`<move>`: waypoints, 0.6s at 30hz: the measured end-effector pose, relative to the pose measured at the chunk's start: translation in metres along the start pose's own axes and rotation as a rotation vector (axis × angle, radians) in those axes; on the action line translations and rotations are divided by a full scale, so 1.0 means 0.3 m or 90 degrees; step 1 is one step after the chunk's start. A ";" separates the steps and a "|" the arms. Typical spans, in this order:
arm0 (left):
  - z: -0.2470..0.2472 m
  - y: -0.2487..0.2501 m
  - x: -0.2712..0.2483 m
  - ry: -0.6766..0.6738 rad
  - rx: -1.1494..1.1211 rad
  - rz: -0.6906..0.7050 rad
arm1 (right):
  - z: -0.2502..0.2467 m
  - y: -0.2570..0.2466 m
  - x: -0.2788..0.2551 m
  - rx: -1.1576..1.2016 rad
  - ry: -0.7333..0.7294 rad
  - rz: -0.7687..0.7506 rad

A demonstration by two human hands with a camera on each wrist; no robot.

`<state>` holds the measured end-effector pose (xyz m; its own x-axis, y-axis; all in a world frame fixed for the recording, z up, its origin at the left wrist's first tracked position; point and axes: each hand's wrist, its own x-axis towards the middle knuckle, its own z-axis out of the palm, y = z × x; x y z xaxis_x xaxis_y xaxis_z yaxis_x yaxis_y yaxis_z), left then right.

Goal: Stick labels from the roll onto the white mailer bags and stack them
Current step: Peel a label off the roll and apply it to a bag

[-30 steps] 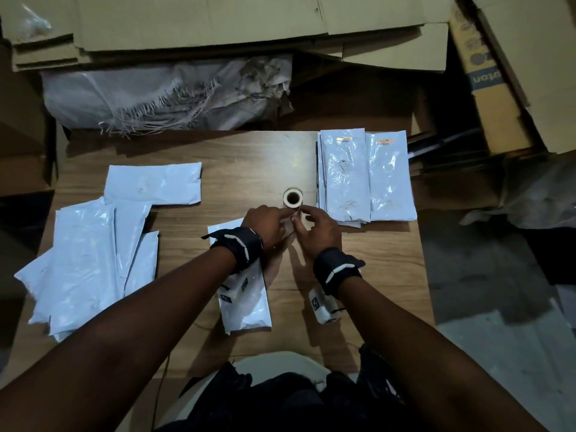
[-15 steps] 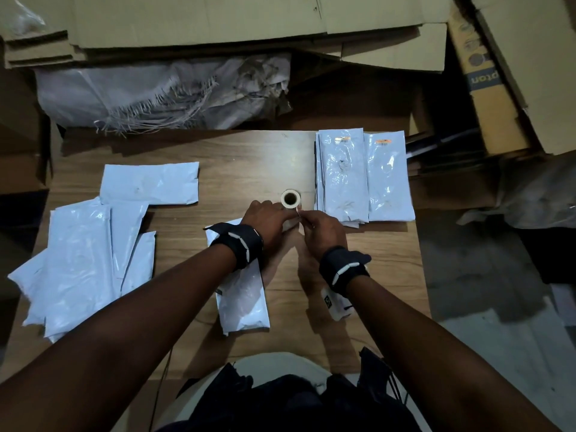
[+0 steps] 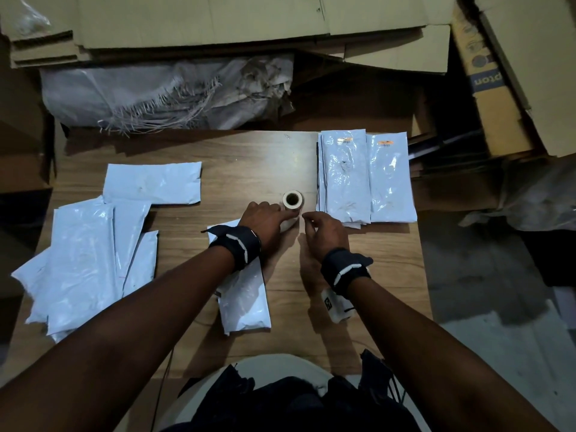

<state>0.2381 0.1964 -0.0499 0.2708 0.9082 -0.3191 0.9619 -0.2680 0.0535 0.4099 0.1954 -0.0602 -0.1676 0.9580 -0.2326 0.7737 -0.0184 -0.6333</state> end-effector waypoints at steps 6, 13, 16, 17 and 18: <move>-0.013 0.001 -0.004 -0.014 -0.011 -0.004 | 0.009 -0.018 -0.019 -0.018 0.003 -0.051; -0.023 0.004 -0.003 -0.032 0.030 0.016 | -0.011 -0.025 -0.003 -0.057 -0.002 -0.075; -0.024 0.005 0.000 -0.042 0.040 0.013 | -0.019 -0.032 0.001 -0.087 -0.012 -0.078; -0.025 0.005 0.001 -0.041 0.043 0.014 | -0.020 -0.032 0.002 -0.096 -0.017 -0.082; -0.024 0.006 0.001 -0.039 0.047 0.015 | -0.021 -0.032 0.003 -0.100 -0.019 -0.086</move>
<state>0.2403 0.1986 -0.0430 0.2880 0.8805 -0.3765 0.9495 -0.3138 -0.0075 0.4061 0.1983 -0.0498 -0.2920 0.9400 -0.1765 0.8284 0.1563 -0.5378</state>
